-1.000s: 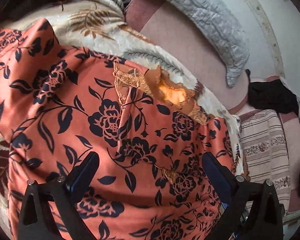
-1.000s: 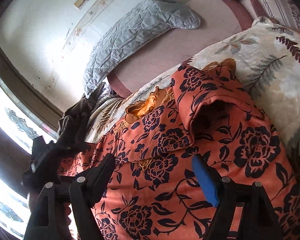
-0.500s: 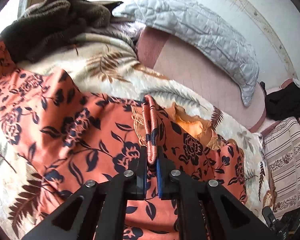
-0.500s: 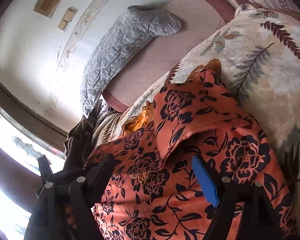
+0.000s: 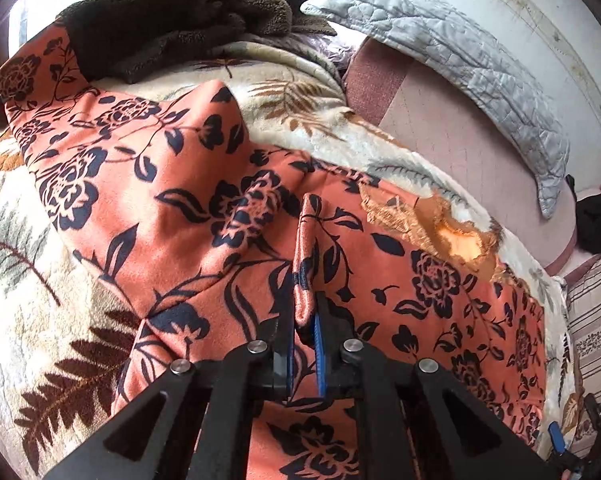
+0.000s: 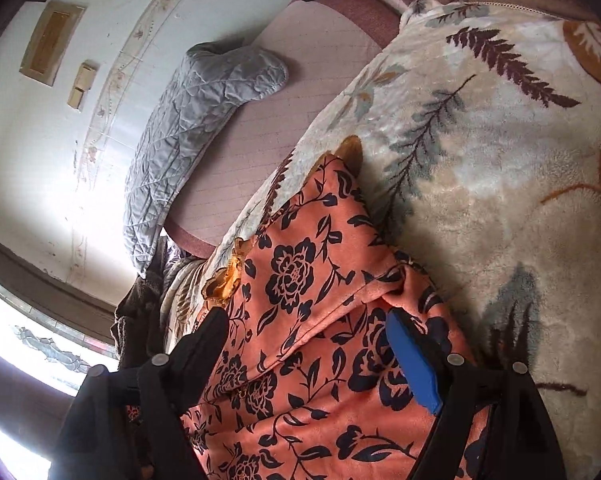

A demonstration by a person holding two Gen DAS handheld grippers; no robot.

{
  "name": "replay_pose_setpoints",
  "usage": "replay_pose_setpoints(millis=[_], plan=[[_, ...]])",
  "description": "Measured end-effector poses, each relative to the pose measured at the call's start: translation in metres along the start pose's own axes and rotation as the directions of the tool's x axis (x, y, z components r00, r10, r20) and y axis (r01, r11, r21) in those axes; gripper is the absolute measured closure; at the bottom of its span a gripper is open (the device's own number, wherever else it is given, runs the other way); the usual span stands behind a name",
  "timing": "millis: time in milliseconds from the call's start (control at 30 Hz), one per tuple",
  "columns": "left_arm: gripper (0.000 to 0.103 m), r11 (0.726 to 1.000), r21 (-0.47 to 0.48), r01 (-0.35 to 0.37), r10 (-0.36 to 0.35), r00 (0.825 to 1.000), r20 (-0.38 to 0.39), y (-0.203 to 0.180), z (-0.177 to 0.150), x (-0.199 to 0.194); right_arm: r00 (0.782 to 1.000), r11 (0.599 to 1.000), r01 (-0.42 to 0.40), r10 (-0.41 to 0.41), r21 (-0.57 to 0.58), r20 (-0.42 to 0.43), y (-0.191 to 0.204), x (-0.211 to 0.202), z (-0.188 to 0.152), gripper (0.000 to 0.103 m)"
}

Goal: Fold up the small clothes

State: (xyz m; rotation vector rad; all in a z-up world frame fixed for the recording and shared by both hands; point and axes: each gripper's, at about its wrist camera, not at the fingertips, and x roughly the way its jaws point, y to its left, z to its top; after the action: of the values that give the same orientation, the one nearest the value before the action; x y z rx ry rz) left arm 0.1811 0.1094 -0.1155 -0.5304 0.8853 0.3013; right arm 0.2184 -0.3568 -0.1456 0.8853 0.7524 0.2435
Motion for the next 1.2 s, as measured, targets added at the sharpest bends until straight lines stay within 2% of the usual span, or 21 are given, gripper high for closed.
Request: replay_pose_setpoints(millis=[33, 200, 300, 367, 400, 433, 467, 500, 567, 633, 667, 700, 733, 767, 800, 867, 967, 1033, 1133, 1200], plan=[[0.095, 1.000, -0.014, -0.011, 0.010, 0.999, -0.035, 0.004, -0.004, 0.007, 1.000, 1.000, -0.006, 0.006, 0.002, -0.013, 0.003, 0.004, 0.002, 0.020], [0.091, 1.000, -0.024, -0.003, 0.002, 1.000, -0.008, 0.008, -0.002, 0.004, 0.995, 0.999, -0.052, 0.051, 0.002, -0.087, 0.020, 0.036, 0.032, 0.019], [0.091, 1.000, 0.005, -0.002, 0.002, 1.000, -0.015, 0.008, -0.002, 0.009, 0.969, 0.984, -0.138, 0.158, 0.115, -0.191, 0.009, 0.076, 0.055, 0.012], [0.090, 0.999, 0.032, -0.006, 0.006, 1.000, -0.012, 0.006, -0.003, 0.009, 0.977, 0.989, -0.021, 0.052, 0.149, -0.207, -0.014, 0.097, 0.068, 0.012], [0.090, 0.999, 0.039, -0.005, 0.005, 1.000, -0.013, 0.005, -0.003, 0.009, 0.971, 0.979, -0.021, 0.069, 0.204, -0.228, -0.028, 0.106, 0.073, 0.012], [0.090, 0.999, 0.043, 0.000, 0.001, 1.000, -0.017, 0.005, -0.003, 0.009, 0.973, 0.961, -0.041, 0.100, 0.275, -0.206, -0.036, 0.104, 0.076, 0.012], [0.090, 0.999, 0.046, 0.011, -0.010, 1.000, -0.017, 0.006, -0.002, 0.008, 0.979, 0.957, -0.042, 0.097, 0.287, -0.180, -0.031, 0.097, 0.080, 0.012], [0.089, 0.998, 0.054, 0.013, -0.012, 1.000, -0.017, 0.006, -0.002, 0.009, 0.983, 0.972, -0.054, 0.093, 0.227, -0.161, -0.017, 0.089, 0.085, 0.011], [0.088, 0.997, 0.082, 0.007, -0.007, 1.000, -0.005, 0.004, -0.004, 0.009, 0.974, 0.985, -0.141, 0.155, 0.094, -0.163, 0.012, 0.087, 0.091, 0.011], [0.087, 0.994, 0.105, -0.001, 0.001, 1.000, 0.003, 0.001, -0.006, 0.008, 0.971, 0.992, -0.120, 0.123, 0.025, -0.204, 0.021, 0.105, 0.098, 0.011], [0.085, 0.994, 0.109, -0.001, 0.001, 1.000, 0.002, 0.000, -0.006, 0.008, 0.973, 0.998, -0.066, 0.068, 0.015, -0.220, 0.015, 0.119, 0.103, 0.011], [0.081, 0.994, 0.109, 0.005, -0.005, 1.000, -0.002, 0.000, -0.006, 0.008, 0.974, 0.999, 0.029, -0.021, 0.033, -0.225, 0.001, 0.132, 0.109, 0.011], [0.077, 0.994, 0.108, 0.018, -0.017, 1.000, -0.011, -0.001, -0.005, 0.008, 0.978, 0.994, 0.035, -0.013, 0.100, -0.210, -0.015, 0.138, 0.112, 0.011], [0.066, 0.993, 0.108, 0.039, -0.036, 0.999, -0.028, -0.001, -0.005, 0.008, 0.986, 0.985, -0.006, 0.034, 0.173, -0.162, -0.023, 0.134, 0.114, 0.011], [0.054, 0.992, 0.111, 0.062, -0.058, 0.998, -0.040, -0.003, -0.004, 0.007, 0.990, 0.980, -0.025, 0.051, 0.197, -0.131, -0.021, 0.126, 0.115, 0.010], [0.047, 0.988, 0.135, 0.075, -0.069, 0.996, -0.053, -0.007, -0.003, 0.005, 0.987, 0.987, -0.087, 0.104, 0.135, -0.124, -0.005, 0.112, 0.109, 0.010], [0.047, 0.991, 0.116, 0.062, -0.059, 0.998, -0.027, -0.004, 0.001, -0.007, 0.989, 0.998, -0.060, 0.061, 0.011, -0.135, 0.012, 0.089, 0.092, 0.010], [0.047, 0.991, 0.098, 0.086, -0.089, 0.996, 0.021, -0.004, 0.003, -0.022, 0.993, 0.998, 0.006, -0.012, -0.057, -0.117, 0.006, 0.075, 0.088, 0.010], [0.045, 0.985, 0.145, 0.092, -0.103, 0.992, 0.067, -0.017, 0.003, -0.033, 0.986, 0.995, 0.074, -0.083, -0.063, -0.142, -0.018, 0.074, 0.096, 0.012], [0.044, 0.976, 0.187, 0.109, -0.121, 0.991, 0.056, -0.030, 0.001, -0.029, 0.983, 0.994, 0.077, -0.088, -0.071, -0.164, -0.024, 0.083, 0.103, 0.017]])
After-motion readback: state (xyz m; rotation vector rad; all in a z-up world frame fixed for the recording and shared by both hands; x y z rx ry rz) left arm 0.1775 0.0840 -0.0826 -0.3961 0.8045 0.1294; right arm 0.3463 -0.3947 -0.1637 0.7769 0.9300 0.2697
